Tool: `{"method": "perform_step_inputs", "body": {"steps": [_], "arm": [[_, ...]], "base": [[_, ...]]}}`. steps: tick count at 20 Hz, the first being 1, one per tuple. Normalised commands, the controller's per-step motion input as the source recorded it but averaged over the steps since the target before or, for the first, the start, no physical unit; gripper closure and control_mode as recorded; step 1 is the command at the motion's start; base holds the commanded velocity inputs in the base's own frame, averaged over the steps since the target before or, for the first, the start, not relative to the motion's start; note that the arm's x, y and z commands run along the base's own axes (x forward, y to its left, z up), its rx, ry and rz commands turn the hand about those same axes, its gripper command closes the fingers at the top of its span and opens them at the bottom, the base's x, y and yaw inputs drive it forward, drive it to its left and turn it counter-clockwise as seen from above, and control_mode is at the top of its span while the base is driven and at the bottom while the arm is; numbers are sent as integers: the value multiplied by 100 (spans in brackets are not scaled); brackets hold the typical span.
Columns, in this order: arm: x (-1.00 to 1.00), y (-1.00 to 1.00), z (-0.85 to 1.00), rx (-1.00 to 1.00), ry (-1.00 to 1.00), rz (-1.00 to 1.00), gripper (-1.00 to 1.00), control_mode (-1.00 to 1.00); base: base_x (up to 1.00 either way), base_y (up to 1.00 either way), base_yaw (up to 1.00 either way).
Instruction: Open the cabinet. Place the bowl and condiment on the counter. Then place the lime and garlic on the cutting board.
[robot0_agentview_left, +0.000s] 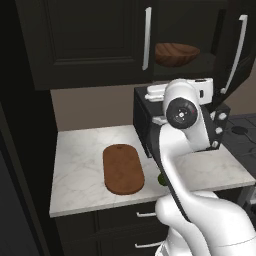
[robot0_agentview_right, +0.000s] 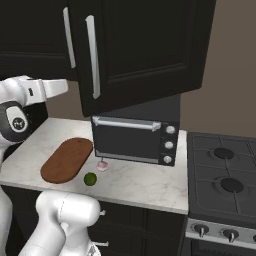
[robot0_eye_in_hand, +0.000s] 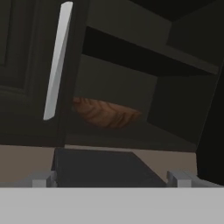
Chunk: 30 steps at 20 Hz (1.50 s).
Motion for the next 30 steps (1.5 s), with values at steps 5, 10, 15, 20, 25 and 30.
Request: {"method": "perform_step_inputs", "body": {"steps": [5,10,15,20,25,30], "arm": [[20,0,-3,0,0,0,-100,-100],[22,-3,-10,0,0,0,-100,-100],[18,-13,-7,0,0,0,-100,-100],[8,-27,-6,0,0,0,-100,-100],[5,-27,-4,0,0,0,-100,-100],[-1,-33,0,0,0,-1,-100,-100]], "base": [[0,0,0],[0,0,0],[0,0,0],[0,0,0],[0,0,0],[0,0,0]]}}
